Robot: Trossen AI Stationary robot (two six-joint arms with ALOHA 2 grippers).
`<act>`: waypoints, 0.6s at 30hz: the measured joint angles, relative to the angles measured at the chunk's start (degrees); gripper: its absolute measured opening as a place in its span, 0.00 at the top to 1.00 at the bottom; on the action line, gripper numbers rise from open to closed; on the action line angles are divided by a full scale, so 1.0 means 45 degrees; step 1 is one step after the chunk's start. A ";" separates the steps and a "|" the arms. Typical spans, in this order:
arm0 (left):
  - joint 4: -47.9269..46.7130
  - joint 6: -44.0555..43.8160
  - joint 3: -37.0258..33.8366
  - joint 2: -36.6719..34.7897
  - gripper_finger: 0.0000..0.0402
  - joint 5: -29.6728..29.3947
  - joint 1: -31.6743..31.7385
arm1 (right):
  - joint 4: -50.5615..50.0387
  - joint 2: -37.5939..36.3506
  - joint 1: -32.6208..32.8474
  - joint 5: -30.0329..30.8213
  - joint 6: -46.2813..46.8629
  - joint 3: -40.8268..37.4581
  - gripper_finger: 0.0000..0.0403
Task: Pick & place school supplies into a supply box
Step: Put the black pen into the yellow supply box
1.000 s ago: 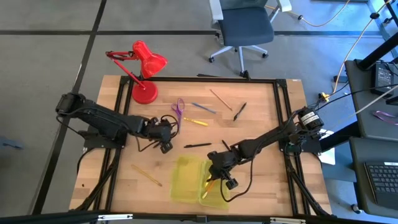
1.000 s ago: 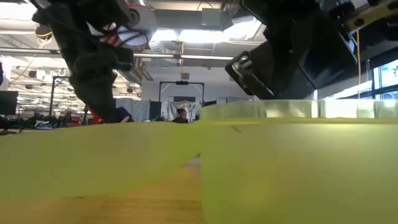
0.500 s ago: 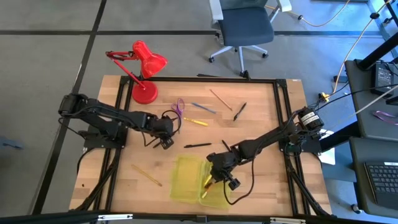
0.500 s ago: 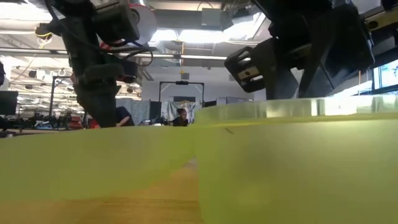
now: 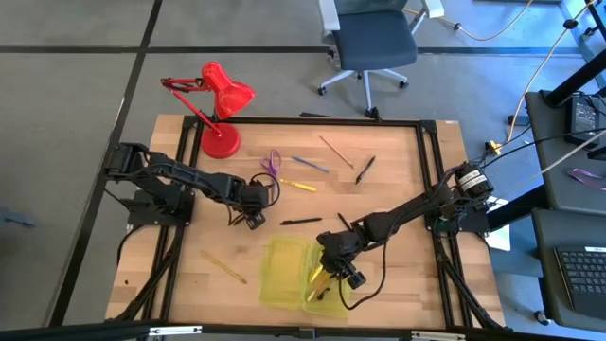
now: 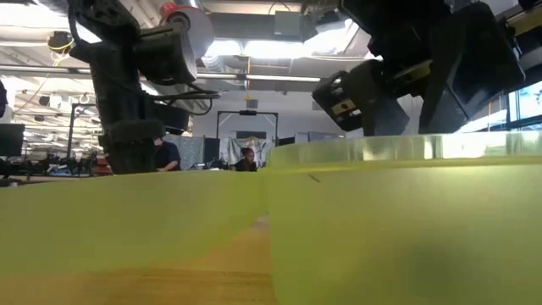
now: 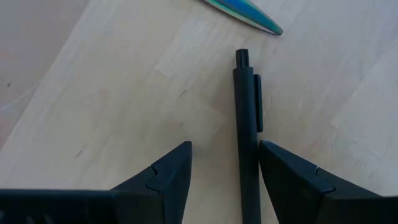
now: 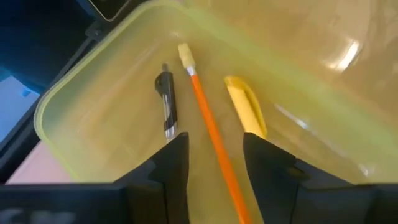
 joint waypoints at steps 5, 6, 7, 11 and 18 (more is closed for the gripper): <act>-0.0046 0.0000 -0.0019 0.0074 0.56 -0.0008 0.0000 | -0.0871 -0.0459 0.0000 0.0022 0.1122 0.0000 0.61; -0.0032 0.0000 -0.0019 0.0074 0.56 -0.0007 0.0000 | -0.1122 -0.0664 0.0000 0.0061 0.1410 0.0000 0.61; -0.0026 0.0003 -0.0019 0.0074 0.58 -0.0008 0.0000 | -0.1335 -0.0876 0.0000 0.0100 0.1664 0.0000 0.61; 0.0027 0.0000 -0.0029 0.0089 0.65 -0.0012 0.0000 | -0.2291 -0.1842 0.0187 0.0440 0.2307 0.0000 0.61; 0.0080 0.0005 -0.0039 0.0108 0.83 0.0000 -0.0010 | -0.2647 -0.3493 0.0788 0.2616 0.3163 -0.0726 0.61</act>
